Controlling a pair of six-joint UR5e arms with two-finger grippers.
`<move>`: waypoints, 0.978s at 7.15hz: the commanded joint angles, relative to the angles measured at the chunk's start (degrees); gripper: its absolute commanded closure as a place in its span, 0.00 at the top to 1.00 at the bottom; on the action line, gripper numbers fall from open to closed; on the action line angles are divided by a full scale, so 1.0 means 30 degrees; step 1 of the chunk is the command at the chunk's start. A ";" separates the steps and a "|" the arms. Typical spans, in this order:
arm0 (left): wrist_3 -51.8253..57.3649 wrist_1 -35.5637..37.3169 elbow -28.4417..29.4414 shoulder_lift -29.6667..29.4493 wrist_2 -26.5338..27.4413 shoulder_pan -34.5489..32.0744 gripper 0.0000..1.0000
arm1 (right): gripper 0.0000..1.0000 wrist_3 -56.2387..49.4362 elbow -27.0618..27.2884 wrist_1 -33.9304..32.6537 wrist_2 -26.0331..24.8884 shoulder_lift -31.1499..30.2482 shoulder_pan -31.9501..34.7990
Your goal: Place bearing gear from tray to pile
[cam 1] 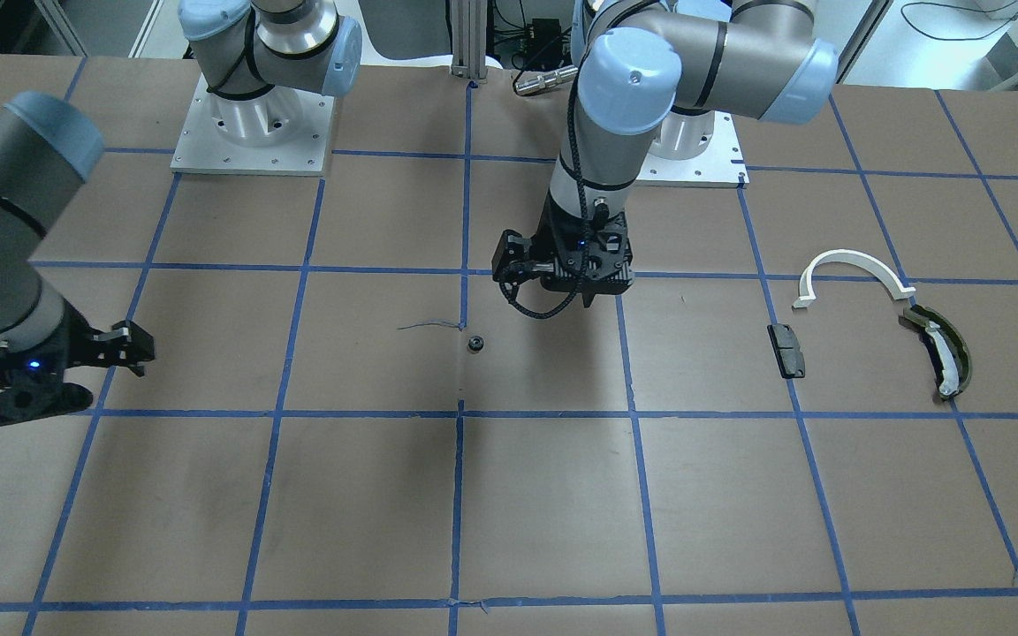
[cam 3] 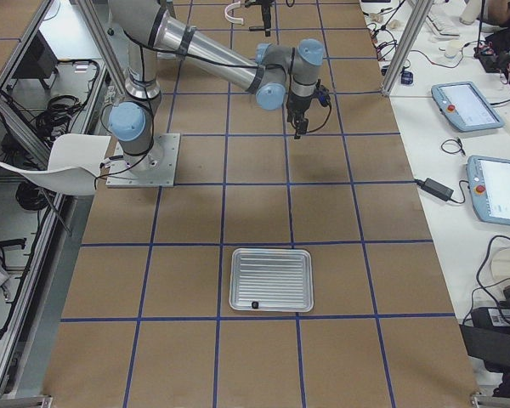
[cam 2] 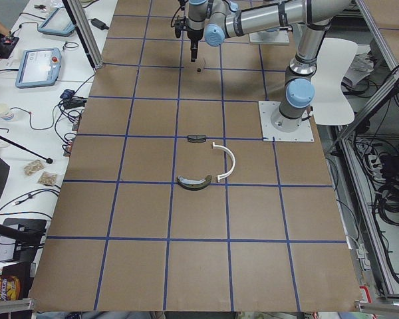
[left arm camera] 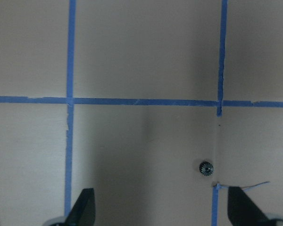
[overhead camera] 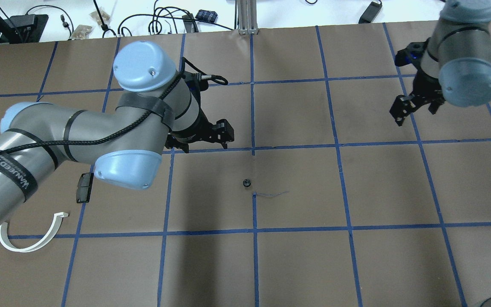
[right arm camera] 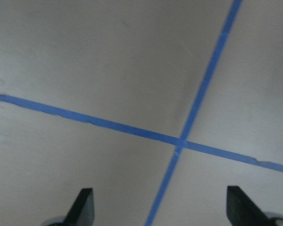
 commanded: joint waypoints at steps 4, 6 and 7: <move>-0.1481 0.1579 -0.0502 -0.3271 -0.0008 -0.2881 1.00 | 1.00 -1.8328 0.0111 -0.2426 -0.3303 0.0410 -0.7673; -0.1713 0.1696 -0.0915 -0.4059 0.0226 -0.2881 1.00 | 1.00 -2.1803 0.0140 -0.4856 -0.4274 0.1840 -0.9289; -0.1744 0.2537 -0.0741 -0.4441 0.0227 -0.2881 1.00 | 1.00 -2.3473 0.0140 -0.7771 -0.4567 0.3037 -0.9644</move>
